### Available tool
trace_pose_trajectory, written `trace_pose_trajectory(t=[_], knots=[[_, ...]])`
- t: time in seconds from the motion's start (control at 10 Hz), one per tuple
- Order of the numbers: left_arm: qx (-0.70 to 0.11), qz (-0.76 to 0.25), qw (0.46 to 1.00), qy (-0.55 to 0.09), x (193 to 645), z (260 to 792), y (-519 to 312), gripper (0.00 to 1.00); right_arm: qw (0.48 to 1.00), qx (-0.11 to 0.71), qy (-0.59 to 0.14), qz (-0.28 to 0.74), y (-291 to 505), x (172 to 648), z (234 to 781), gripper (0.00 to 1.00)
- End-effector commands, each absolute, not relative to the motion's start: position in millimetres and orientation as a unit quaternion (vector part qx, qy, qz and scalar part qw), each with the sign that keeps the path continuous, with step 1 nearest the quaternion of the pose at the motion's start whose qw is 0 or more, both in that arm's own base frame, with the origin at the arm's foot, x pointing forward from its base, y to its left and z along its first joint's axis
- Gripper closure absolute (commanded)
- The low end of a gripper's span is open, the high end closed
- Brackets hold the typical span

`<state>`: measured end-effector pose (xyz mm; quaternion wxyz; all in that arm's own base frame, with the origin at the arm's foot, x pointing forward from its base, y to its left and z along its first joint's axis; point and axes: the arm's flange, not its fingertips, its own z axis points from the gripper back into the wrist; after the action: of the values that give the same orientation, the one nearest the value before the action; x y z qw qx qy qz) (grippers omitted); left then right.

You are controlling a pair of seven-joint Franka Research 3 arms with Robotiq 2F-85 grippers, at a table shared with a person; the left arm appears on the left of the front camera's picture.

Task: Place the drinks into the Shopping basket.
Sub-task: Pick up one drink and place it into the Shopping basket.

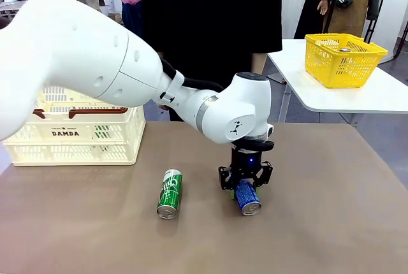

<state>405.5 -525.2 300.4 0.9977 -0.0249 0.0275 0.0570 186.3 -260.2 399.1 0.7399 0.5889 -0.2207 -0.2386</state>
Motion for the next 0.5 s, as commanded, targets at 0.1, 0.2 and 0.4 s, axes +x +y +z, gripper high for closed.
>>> trace_pose_trajectory(t=[0.1,0.2,0.4], knots=[[-0.030,0.060,0.997,0.039,406.0,300.5,-515.5,1.00,0.740,0.589,-0.224,-0.235,-259.8,186.3,401.5,0.00],[-0.036,0.055,0.997,0.041,405.6,302.0,-513.4,1.00,0.740,0.589,-0.224,-0.235,-259.8,186.3,401.5,0.00],[-0.048,0.044,0.997,0.037,402.2,308.4,-507.9,1.00,0.740,0.589,-0.224,-0.235,-259.8,186.3,401.5,0.00]])
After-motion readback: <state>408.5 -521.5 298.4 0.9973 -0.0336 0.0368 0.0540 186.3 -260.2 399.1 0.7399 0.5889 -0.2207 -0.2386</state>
